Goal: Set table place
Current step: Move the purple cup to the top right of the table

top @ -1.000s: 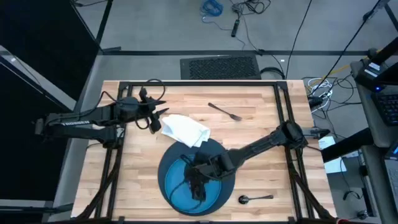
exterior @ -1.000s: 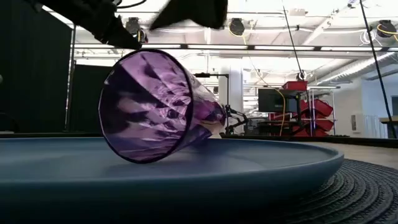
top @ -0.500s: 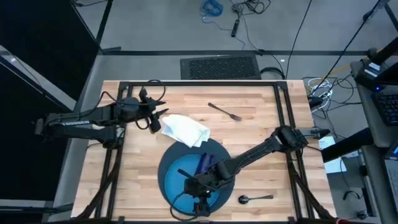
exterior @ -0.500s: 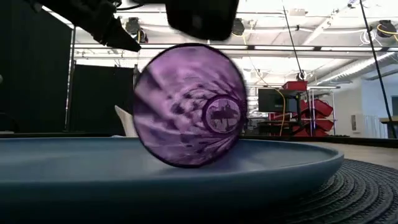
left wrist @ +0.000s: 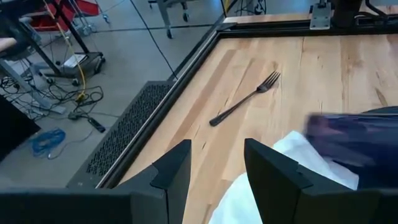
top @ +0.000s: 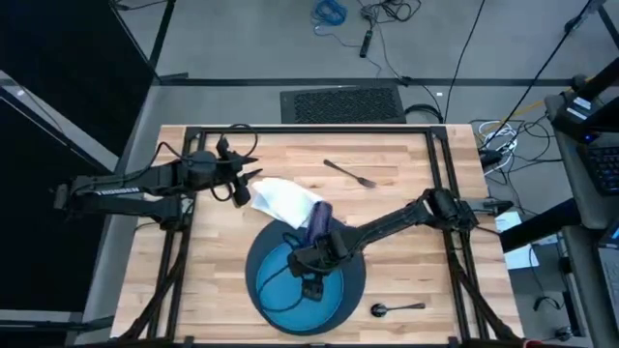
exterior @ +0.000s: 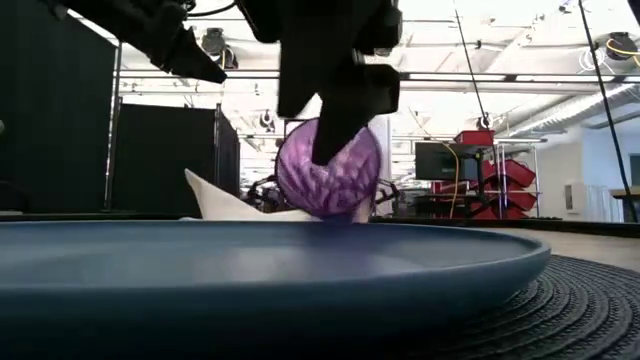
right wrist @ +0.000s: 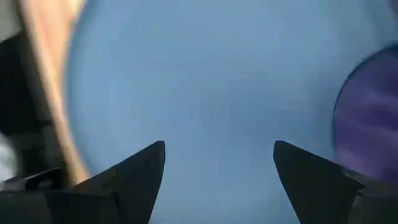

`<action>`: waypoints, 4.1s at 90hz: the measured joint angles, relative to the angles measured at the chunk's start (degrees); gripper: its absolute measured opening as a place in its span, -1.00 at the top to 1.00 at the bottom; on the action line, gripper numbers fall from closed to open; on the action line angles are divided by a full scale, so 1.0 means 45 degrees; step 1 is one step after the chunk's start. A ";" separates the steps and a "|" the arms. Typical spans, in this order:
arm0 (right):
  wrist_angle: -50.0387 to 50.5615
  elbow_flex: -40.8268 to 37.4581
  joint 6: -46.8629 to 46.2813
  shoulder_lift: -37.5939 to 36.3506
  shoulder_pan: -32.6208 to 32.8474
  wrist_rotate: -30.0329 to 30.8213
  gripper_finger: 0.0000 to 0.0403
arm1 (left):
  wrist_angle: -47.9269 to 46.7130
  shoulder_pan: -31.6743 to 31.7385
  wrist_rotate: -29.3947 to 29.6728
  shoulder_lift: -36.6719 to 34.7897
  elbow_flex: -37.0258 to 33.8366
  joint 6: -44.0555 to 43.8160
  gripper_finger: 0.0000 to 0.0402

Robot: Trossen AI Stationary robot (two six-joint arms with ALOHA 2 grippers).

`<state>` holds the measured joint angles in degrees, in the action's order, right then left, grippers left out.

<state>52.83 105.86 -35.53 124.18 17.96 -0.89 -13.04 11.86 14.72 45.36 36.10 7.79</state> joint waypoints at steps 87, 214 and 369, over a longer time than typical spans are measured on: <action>0.3656 0.2166 0.1139 0.0051 0.0434 0.7753 -0.42 | -0.0321 0.0000 0.0000 0.0005 0.0000 -0.0009 0.33; 0.8251 0.4441 0.4370 -0.5864 -0.6654 0.7102 1.00 | -0.0723 0.0008 -0.0070 0.0010 0.0000 0.0006 0.33; 0.3637 -0.4818 0.7666 -0.6577 -1.5913 -0.0825 0.68 | -0.0170 0.0013 -0.0084 0.0003 0.0000 0.0011 0.33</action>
<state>69.19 84.18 -1.04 94.59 -53.65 -4.60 -13.80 11.92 14.34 45.38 36.10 7.84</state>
